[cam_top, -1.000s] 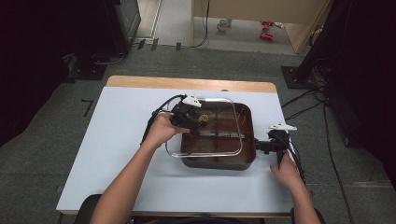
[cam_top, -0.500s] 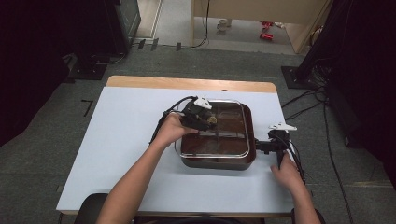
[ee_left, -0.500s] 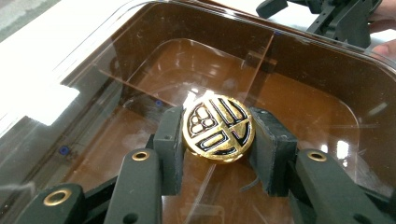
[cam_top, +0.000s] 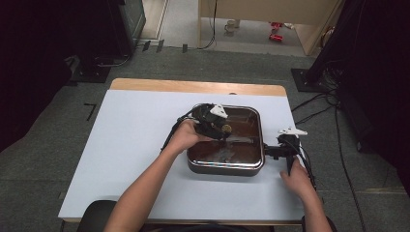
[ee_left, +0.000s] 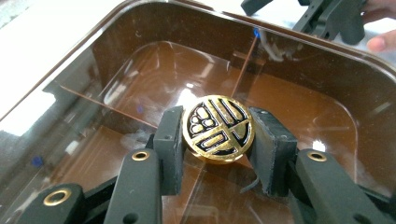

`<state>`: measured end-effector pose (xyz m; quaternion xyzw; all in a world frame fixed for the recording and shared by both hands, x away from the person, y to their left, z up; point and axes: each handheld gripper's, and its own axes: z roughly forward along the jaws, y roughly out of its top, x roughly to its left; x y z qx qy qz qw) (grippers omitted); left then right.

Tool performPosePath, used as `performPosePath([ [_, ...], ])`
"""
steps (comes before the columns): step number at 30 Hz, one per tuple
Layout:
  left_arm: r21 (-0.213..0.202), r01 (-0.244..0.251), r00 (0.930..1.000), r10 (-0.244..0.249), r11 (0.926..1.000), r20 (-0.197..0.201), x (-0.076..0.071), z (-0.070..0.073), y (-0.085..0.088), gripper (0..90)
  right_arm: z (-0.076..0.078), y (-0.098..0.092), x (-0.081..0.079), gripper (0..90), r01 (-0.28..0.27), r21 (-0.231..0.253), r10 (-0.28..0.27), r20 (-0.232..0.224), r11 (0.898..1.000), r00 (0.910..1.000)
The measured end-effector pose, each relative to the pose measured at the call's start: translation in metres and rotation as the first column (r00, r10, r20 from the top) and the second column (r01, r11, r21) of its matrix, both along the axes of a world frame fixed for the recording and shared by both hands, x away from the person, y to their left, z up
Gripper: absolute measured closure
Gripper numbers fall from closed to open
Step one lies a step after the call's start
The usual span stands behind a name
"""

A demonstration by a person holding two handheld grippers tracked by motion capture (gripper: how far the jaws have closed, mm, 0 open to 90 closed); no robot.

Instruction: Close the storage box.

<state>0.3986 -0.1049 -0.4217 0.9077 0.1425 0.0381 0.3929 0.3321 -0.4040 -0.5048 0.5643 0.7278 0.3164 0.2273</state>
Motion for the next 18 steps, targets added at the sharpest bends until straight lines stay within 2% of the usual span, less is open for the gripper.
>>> performPosePath([
  [11,-0.021,-0.012,0.9996,0.012,0.9997,-0.027,0.0016,-0.0041,-0.0016,58.8,0.0,0.0,-0.0001,6.8,-0.001,0.0,0.001,0.0,1.0,1.0],
  [15,-0.04,-0.021,0.9977,0.019,0.999,-0.066,0.0038,-0.0051,-0.0002,58.2,0.0,0.0,-0.0001,6.8,0.0,0.0,0.0,0.0,1.0,1.0],
  [18,-0.031,-0.019,0.9978,0.017,0.9993,-0.064,0.0035,-0.0044,-0.0008,52.7,0.0,0.0,-0.0001,6.7,0.0,0.0,0.0,0.0,1.0,1.0],
])
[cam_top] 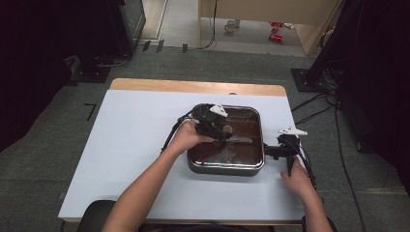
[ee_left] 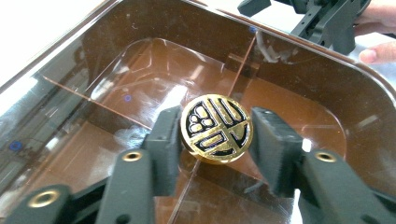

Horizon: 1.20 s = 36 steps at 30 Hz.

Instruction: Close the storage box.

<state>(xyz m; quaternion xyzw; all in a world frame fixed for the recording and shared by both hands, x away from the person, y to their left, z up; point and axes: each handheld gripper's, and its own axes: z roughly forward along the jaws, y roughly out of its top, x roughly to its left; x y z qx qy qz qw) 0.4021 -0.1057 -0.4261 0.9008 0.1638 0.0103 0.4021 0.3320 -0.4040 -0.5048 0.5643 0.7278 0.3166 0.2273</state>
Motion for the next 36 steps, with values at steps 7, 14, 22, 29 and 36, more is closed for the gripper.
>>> performPosePath([
  [7,0.005,-0.024,0.9996,0.024,0.9997,-0.014,0.0,0.006,0.005,37.7,0.0,0.0,0.0,6.7,0.0,0.0,0.0,0.0,1.0,1.0],
  [14,-0.014,-0.026,0.9984,0.025,0.9996,-0.05,-0.003,0.015,0.016,32.9,0.0,0.0,0.0,6.7,0.0,0.0,0.0,0.0,1.0,1.0],
  [22,-0.005,-0.067,0.9977,0.067,0.9977,0.011,-0.013,0.019,0.028,32.0,0.0,0.0,0.0,6.7,0.0,0.0,0.0,-0.001,1.0,1.0],
  [29,-0.039,-0.126,0.9907,0.124,0.9912,-0.056,-0.017,0.021,0.042,31.8,0.0,0.0,0.0,6.7,-0.002,-0.002,0.002,0.001,1.0,1.0],
  [36,-0.05,-0.15,0.9887,0.15,0.9875,0.002,-0.028,0.027,0.057,31.4,0.0,0.0,0.0,6.7,0.0,0.001,0.0,0.0,1.0,1.0],
])
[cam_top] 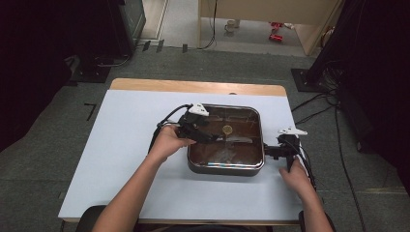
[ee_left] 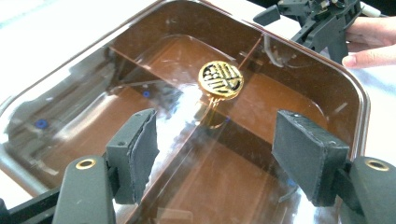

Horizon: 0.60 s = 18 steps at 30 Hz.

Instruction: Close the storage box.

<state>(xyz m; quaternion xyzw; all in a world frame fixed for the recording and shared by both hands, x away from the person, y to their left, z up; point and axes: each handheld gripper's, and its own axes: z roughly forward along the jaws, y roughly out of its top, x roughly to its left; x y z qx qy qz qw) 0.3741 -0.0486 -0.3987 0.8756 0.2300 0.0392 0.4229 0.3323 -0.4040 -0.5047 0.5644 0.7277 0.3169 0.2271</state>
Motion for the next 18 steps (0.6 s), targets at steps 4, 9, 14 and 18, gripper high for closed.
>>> performPosePath([
  [4,-0.008,-0.022,0.9997,0.022,0.9997,0.004,-0.003,0.001,0.012,30.6,0.0,0.0,0.0,6.8,0.0,0.0,0.0,0.0,1.0,1.0],
  [9,-0.022,-0.059,0.9983,0.059,0.998,0.004,-0.007,-0.004,0.026,30.1,0.0,0.0,0.0,6.7,0.001,-0.001,-0.001,0.0,1.0,1.0],
  [14,-0.019,-0.083,0.9964,0.083,0.9964,0.014,-0.009,-0.008,0.038,30.1,0.0,0.0,0.0,6.7,0.0,-0.002,0.0,0.0,1.0,1.0],
  [18,-0.028,-0.097,0.9949,0.097,0.9949,0.026,-0.011,-0.007,0.047,30.1,0.0,0.0,0.0,6.7,0.0,-0.002,0.0,0.0,1.0,1.0],
])
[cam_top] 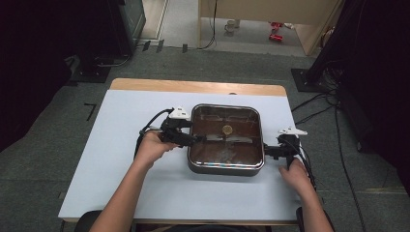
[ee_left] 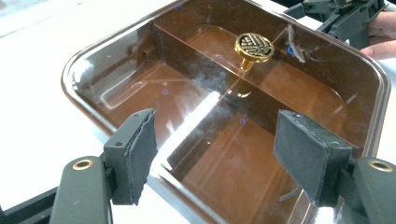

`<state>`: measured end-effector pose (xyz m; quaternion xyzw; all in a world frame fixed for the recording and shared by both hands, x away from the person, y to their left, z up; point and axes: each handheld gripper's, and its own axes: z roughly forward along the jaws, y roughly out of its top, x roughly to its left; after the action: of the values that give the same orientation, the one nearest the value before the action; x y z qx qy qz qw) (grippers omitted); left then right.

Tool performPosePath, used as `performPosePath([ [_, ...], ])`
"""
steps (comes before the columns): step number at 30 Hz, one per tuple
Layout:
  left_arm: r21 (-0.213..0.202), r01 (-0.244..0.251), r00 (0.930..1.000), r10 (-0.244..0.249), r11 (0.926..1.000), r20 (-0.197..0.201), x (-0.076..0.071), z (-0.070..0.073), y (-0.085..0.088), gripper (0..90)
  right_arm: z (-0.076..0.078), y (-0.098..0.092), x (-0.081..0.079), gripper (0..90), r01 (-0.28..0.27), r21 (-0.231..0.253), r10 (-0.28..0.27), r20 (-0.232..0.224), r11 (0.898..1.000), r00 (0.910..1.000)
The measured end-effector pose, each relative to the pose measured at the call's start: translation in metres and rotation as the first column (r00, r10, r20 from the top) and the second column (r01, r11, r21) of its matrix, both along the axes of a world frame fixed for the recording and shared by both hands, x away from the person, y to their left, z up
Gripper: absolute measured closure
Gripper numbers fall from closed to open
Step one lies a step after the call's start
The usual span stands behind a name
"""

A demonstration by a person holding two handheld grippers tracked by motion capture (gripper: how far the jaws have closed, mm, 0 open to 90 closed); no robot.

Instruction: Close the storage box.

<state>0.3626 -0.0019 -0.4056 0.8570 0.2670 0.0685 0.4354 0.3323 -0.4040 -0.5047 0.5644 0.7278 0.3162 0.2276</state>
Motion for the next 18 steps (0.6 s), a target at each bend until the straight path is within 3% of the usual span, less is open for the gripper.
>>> performPosePath([
  [18,0.005,-0.086,0.9955,0.085,0.9963,0.04,-0.015,-0.014,0.039,27.5,0.0,0.0,0.0,6.7,-0.001,0.0,0.001,0.001,1.0,1.0],
])
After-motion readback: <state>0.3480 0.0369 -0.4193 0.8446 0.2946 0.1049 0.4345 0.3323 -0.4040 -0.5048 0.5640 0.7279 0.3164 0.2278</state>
